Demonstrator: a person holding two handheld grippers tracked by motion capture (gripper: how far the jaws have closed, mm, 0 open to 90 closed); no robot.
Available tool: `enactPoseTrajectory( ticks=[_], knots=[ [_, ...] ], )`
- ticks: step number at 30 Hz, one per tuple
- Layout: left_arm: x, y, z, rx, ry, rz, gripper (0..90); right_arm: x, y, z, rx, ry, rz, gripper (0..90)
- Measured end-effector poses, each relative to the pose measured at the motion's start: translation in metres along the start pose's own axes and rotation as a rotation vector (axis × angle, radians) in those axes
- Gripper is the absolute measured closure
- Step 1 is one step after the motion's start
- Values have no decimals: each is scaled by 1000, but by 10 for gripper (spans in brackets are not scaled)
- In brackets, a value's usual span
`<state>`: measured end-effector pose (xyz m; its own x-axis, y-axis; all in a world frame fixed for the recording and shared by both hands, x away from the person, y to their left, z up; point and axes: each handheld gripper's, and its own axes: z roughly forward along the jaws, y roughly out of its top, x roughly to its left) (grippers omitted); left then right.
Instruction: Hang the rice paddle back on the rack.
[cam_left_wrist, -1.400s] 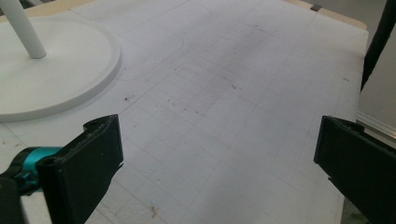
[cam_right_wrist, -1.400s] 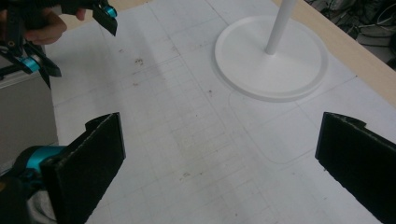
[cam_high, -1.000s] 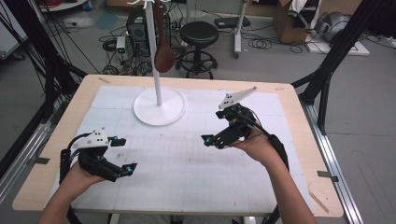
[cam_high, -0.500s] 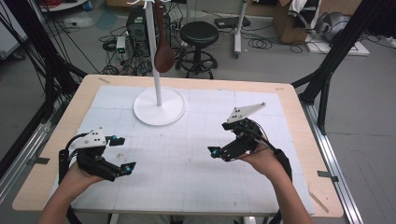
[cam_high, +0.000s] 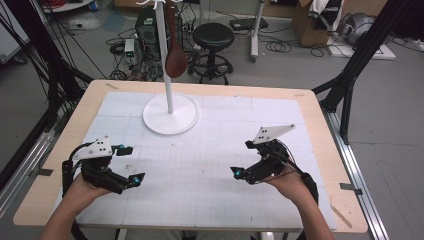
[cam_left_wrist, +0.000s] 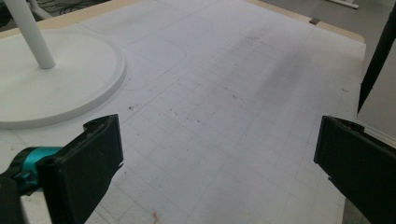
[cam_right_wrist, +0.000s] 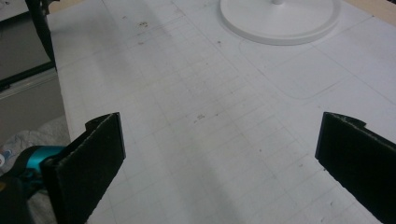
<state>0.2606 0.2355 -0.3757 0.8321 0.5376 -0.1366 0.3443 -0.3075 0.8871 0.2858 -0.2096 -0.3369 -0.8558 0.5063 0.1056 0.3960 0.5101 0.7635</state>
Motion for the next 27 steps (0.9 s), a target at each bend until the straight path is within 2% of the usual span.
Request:
enactPoseTrajectory(
  ticks=[6,11,13,19,20,22,27],
  knots=[
    [0,0,-1,-2,5,7,18,-1,-12,-2,-12,-5,16,8],
    [0,0,-1,-8,4,9,18,-2,-20,-3,-16,-18,9,8],
    [0,0,-1,-12,3,6,18,-1,-23,-4,-18,-14,22,8],
    [0,-1,-2,-24,-8,4,18,0,-29,-5,-35,4,6,8],
    [0,-1,-2,-21,-8,7,18,0,-30,-5,-44,1,-11,8],
    [0,-2,-1,-22,-11,8,18,0,-33,-5,-53,-5,-15,8],
    [1,-3,-2,-27,-10,11,18,-2,-40,-5,-67,-5,1,8]
  ],
)
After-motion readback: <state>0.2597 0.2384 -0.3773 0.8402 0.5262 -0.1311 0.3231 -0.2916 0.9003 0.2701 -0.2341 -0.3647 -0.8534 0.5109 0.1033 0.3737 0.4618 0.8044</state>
